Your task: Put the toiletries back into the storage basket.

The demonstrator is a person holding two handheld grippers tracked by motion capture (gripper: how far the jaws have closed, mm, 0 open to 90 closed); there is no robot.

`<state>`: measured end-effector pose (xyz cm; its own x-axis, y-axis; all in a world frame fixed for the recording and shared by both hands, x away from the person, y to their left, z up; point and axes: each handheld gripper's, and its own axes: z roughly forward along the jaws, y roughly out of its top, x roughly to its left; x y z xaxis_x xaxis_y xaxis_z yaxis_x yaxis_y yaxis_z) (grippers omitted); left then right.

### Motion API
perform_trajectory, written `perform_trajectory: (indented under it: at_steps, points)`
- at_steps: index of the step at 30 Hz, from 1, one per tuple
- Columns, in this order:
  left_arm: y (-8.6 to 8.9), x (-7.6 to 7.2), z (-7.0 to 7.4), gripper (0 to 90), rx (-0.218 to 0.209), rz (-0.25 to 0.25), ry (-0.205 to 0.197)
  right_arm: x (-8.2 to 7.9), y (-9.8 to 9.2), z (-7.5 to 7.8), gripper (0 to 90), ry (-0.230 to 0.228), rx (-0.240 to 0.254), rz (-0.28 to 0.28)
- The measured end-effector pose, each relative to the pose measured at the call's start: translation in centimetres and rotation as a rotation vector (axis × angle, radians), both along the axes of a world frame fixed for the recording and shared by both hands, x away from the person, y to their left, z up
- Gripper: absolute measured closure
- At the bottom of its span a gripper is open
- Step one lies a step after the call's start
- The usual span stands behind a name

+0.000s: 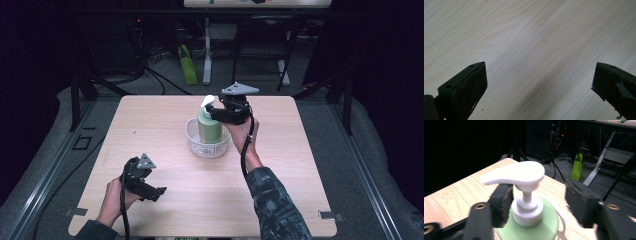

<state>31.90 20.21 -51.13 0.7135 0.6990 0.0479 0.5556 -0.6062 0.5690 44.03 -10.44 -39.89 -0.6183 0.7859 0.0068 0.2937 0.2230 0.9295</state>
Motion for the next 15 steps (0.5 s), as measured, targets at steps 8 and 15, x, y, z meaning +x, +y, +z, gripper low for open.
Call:
perform_trajectory:
  at_steps: [8,15]
  points:
    - [-0.1,0.0,0.0,0.0,-0.001,-0.002,0.003,-0.7,-1.8,0.8,21.8,0.014,-0.024,-0.015]
    - [-0.1,0.0,0.0,0.0,0.005,-0.004,0.002,-1.7,-2.7,1.2,14.0,0.050,-0.066,0.020]
